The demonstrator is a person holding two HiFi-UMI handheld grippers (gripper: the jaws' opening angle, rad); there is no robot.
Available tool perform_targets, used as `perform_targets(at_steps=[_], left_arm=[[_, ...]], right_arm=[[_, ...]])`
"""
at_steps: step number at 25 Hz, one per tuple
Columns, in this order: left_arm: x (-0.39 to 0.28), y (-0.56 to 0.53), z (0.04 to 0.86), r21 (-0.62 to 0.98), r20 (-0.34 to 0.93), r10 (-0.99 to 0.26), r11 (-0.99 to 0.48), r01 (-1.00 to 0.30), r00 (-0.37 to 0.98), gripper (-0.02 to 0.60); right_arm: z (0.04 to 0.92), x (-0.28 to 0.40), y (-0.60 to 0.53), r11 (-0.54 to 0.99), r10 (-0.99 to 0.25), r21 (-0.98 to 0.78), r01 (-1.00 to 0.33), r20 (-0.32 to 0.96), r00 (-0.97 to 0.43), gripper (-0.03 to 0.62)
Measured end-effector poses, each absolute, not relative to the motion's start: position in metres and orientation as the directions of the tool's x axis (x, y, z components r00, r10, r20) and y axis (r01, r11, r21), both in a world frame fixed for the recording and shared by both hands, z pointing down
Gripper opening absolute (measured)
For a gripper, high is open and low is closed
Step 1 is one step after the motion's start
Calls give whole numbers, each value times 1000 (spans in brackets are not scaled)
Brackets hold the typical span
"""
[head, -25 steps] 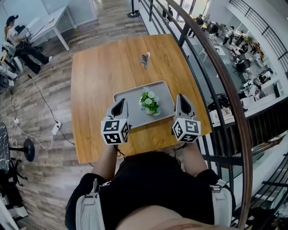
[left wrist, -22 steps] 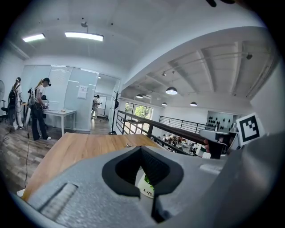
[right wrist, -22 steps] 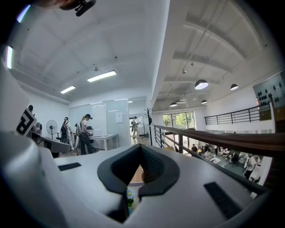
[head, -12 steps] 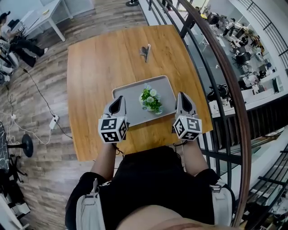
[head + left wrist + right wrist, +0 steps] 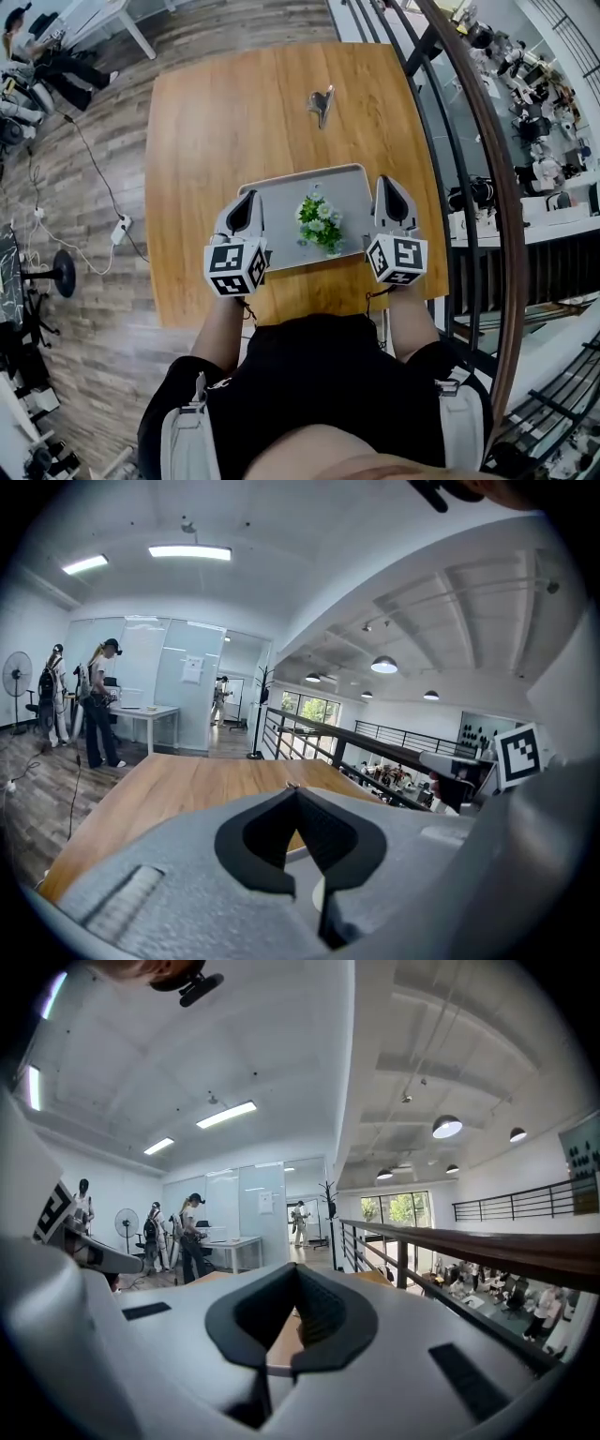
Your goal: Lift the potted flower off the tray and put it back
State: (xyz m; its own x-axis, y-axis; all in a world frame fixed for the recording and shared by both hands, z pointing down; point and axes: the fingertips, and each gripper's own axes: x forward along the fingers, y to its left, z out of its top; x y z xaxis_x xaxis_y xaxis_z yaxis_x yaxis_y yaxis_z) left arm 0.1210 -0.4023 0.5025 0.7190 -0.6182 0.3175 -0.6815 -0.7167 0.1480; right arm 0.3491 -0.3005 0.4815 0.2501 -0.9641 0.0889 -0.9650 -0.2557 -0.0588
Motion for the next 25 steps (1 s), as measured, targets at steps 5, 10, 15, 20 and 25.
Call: perform_targets(at_steps=[5, 10, 15, 20, 25], left_arm=[[132, -404, 494, 136, 297, -614, -731, -669, 731, 12], [134, -402, 495, 134, 293, -609, -737, -662, 737, 12], [133, -400, 489, 131, 284, -601, -748, -651, 747, 12], [132, -397, 490, 132, 291, -589, -755, -642, 754, 12], [137, -394, 490, 139, 292, -576, -764, -630, 763, 12]], right_arm=[[481, 351, -311, -253, -966, -79, -964, 80, 247, -5], [479, 347, -310, -248, -967, -82, -965, 71, 243, -5], [474, 344, -308, -251, -967, -80, -965, 62, 247, -5], [471, 339, -305, -252, -967, -90, -963, 61, 247, -5], [471, 337, -303, -251, -967, -90, -964, 65, 246, -5]])
